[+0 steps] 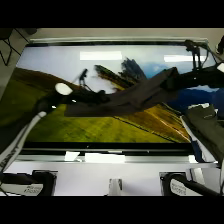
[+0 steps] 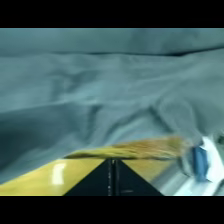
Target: Fold the shirts.
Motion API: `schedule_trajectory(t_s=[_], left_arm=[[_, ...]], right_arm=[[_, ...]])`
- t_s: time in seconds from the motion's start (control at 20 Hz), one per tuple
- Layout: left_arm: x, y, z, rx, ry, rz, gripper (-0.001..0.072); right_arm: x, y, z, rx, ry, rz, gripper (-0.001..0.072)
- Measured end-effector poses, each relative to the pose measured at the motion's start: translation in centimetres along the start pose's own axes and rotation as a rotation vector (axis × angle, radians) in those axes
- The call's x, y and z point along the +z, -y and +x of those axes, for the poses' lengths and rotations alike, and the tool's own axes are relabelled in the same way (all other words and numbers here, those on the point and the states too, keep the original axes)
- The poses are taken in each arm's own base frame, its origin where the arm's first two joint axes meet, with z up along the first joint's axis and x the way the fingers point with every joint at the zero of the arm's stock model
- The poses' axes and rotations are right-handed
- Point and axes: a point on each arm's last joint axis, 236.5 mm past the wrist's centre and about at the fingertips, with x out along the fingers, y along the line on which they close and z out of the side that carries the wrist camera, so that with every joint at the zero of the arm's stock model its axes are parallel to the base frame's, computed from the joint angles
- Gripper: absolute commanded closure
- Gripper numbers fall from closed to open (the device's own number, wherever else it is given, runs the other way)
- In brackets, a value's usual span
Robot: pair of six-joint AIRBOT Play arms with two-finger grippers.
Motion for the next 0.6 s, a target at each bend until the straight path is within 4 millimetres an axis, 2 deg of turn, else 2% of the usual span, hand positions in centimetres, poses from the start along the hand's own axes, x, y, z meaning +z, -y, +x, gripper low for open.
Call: schedule_trajectory(t_s=[0.15,0.25,0.35,0.5,0.6], left_arm=[[-3.4,3.5,6.9,-0.077,-0.065,-0.003,0.0670],[-4.8,5.2,10.1,-0.110,-0.093,0.007,0.0670],[-5.9,6.4,12.4,-0.136,-0.114,0.016,0.0672],[-5.3,7.3,13.0,-0.153,-0.108,0.059,0.0675],[-4.3,6.8,11.5,-0.125,-0.121,0.150,0.0674]], right_arm=[[-0.9,-3.4,-4.0,-0.004,0.001,-0.031,0.0683],[-2.1,-4.9,-6.1,-0.025,-0.019,-0.045,0.0683],[-3.4,-5.6,-7.7,-0.059,-0.046,-0.053,0.0684],[-5.2,-4.7,-8.9,-0.138,-0.104,-0.048,0.0685],[-5.5,-3.8,-8.8,-0.163,-0.123,-0.038,0.0685]])
